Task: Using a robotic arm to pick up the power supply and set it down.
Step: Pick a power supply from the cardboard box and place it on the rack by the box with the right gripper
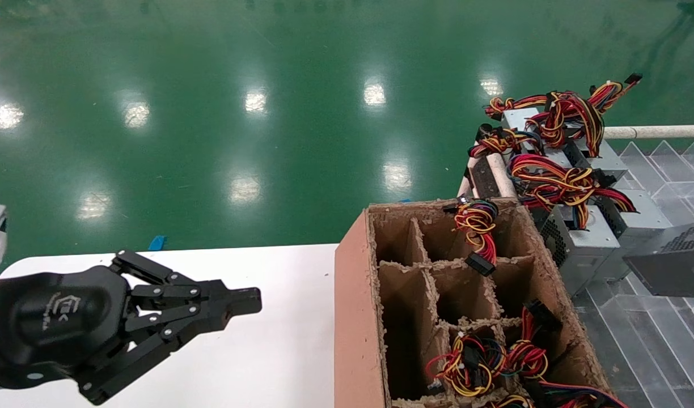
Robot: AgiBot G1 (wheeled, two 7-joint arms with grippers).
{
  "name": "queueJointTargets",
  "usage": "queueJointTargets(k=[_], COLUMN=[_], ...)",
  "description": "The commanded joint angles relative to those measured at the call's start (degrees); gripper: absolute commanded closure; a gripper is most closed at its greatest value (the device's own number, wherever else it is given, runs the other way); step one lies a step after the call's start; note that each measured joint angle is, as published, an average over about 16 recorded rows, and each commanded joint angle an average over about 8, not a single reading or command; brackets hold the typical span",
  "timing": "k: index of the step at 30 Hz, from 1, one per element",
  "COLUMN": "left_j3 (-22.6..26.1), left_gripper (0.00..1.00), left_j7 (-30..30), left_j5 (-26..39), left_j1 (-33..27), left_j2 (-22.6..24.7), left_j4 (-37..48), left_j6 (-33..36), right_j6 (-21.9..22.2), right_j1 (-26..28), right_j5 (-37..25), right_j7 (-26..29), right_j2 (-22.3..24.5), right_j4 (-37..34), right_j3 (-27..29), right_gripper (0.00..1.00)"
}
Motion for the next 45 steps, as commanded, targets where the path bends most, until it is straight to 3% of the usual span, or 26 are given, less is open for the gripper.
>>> queueJointTargets(k=[1, 19, 24, 30, 45], left_j3=[0.0, 0.0, 0.0, 0.0, 0.0], left_gripper=[1.0, 1.0, 1.0, 1.0, 1.0], left_j7=[0.0, 0.0, 0.0, 0.0, 0.0], left_j5=[0.0, 0.0, 0.0, 0.0, 0.0], left_j1=[0.0, 0.0, 0.0, 0.0, 0.0], left_j2=[0.0, 0.0, 0.0, 0.0, 0.0], left_j4=[0.0, 0.0, 0.0, 0.0, 0.0], left_j6=[0.0, 0.0, 0.0, 0.0, 0.0], right_j6=[-0.32, -7.25, -8.64, -7.83, 0.28], right_j1=[-0.26, -5.39, -6.84, -6.64, -0.34], right_j5=[-0.12, -2.04, -2.23, -0.38, 5.38], right_j7=[0.25, 4.27, 5.56, 5.43, 1.85], right_j2=[0.13, 0.5, 1.13, 1.29, 3.86], right_j4=[0.12, 0.17, 0.09, -0.01, -0.41], right_j3=[0.05, 10.67, 10.9, 5.71, -14.46], right_gripper=[1.0, 1.0, 1.0, 1.0, 1.0])
